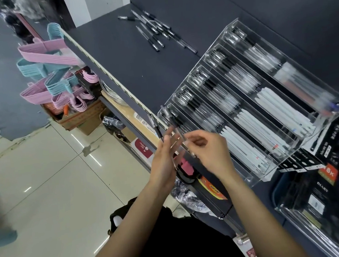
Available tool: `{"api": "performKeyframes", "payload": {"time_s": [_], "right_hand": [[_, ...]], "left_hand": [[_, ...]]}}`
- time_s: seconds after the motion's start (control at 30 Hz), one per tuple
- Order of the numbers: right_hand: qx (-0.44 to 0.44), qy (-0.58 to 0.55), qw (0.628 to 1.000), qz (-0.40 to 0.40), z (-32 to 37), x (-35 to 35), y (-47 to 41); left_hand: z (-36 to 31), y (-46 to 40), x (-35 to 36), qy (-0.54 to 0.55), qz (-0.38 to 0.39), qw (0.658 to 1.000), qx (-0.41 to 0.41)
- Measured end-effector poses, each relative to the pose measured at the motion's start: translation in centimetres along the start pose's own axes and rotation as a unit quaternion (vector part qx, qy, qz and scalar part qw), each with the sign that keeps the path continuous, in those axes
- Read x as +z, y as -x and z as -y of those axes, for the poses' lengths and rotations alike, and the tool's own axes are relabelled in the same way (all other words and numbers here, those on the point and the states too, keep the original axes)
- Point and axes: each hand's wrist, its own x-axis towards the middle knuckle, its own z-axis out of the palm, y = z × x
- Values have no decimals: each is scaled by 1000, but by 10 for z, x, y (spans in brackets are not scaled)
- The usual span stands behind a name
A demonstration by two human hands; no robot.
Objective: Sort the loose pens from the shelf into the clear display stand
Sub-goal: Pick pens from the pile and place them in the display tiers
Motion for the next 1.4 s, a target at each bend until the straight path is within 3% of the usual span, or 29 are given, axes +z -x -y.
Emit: {"api": "performKeyframes", "payload": {"time_s": [0.1,0.2,0.57,0.63,0.7,0.8,0.87,0.93,1.0,1.1,1.17,1.23,1.33,1.4], "right_hand": [[-64,227,968,-89,-12,-6,-10],[-122,387,910,-88,-19,1,-20],[-128,579,805,-10,-14,21,-46],[-132,567,813,-4,-13,25,-47],[-130,501,856,8,-11,23,-43],[-110,276,955,10,-5,15,-18],[-62,114,991,37,1,12,7],[-19,28,998,52,4,11,29],[7,-1,1000,13,-2,2,41],[20,48,998,-23,-22,-23,50],[-1,159,986,-45,-38,-43,53],[-21,276,960,-48,-52,-59,53],[-18,384,923,6,-67,-66,49],[-8,431,901,45,-72,-62,45]], "left_hand": [[2,-9,-13,43,-70,996,-43],[1,-16,-25,104,-103,987,-73],[-3,-17,-29,137,-64,987,-61],[-4,-17,-29,145,-61,986,-55],[-4,-16,-26,120,-62,990,-43],[-4,-10,-17,58,-54,997,-20],[-3,-1,-5,26,-18,999,-12],[-2,10,9,16,42,999,-16],[4,19,23,6,98,994,-37],[15,23,32,-141,121,982,-34],[21,17,26,-310,76,947,40],[22,5,14,-453,16,878,153],[23,-18,-4,-601,22,724,337],[19,-34,-7,-667,75,639,376]]}}
